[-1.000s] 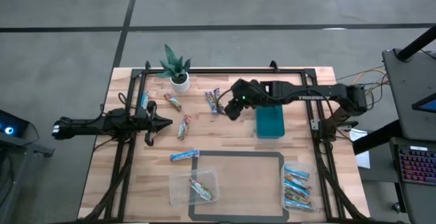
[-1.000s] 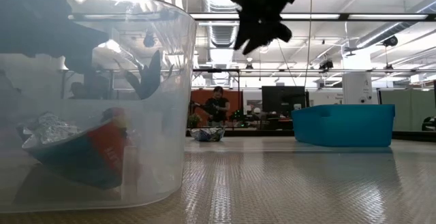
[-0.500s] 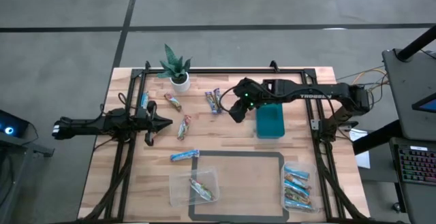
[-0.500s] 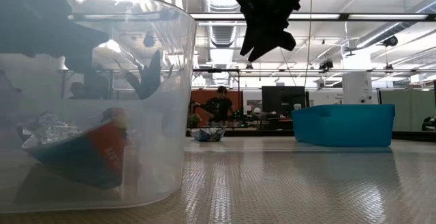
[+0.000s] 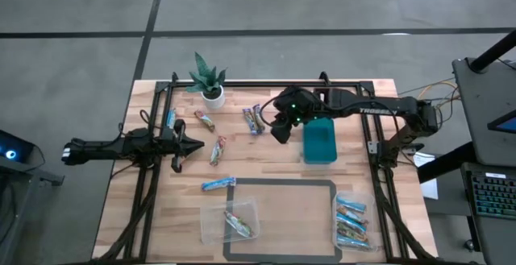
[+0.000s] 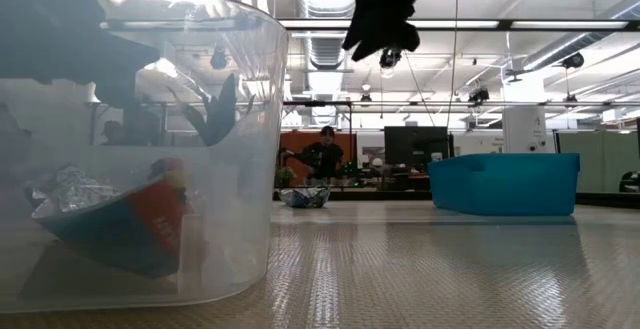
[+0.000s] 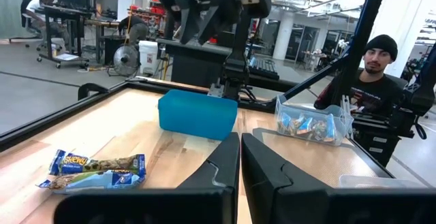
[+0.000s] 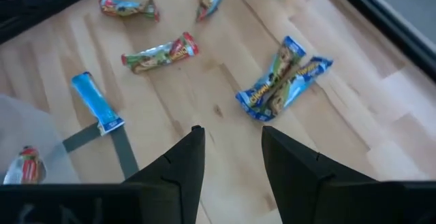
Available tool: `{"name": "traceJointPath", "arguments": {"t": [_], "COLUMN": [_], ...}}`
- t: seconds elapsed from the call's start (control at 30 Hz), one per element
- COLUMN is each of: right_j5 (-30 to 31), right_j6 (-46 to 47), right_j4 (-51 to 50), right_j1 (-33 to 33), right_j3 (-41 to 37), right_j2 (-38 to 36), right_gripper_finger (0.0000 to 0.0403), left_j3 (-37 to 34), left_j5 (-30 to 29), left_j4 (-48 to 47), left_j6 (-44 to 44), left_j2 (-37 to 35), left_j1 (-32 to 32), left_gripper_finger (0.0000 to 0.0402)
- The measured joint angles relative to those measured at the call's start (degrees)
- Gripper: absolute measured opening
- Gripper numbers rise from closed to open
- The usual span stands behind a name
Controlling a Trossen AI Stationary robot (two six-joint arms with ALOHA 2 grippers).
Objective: Pick and place Granola Bars by type
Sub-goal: Put the bottom left blue granola bar into the blue bin
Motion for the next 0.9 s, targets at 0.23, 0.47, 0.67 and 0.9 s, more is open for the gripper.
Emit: {"name": "traceJointPath", "arguments": {"t": [0.23,0.47,0.67,0.9], "right_j5": [-1.21,-1.19,-0.75,-0.62], "right_j6": [-2.67,-2.70,-2.70,-2.92], "right_j4": [-0.38,-0.41,-0.35,-0.26], "right_j1": [0.25,0.23,0.18,0.18], "right_j3": [0.88,0.02,0.02,0.02], "right_j2": [0.02,0.04,0.04,0.04], "right_gripper_finger": [0.0137,0.0137,0.0137,0.0137], "left_j3": [0.02,0.01,0.01,0.02], "left_j5": [-0.05,-0.11,-0.41,-2.64], "left_j4": [0.30,6.14,7.97,7.78], "left_j6": [-0.01,-14.96,-17.28,-16.35], "left_j2": [0.02,0.00,0.00,0.00], "left_j1": [-0.02,-0.02,-0.02,0.09], "left_gripper_finger": [0.0000,0.0000,0.0000,0.0000]}}
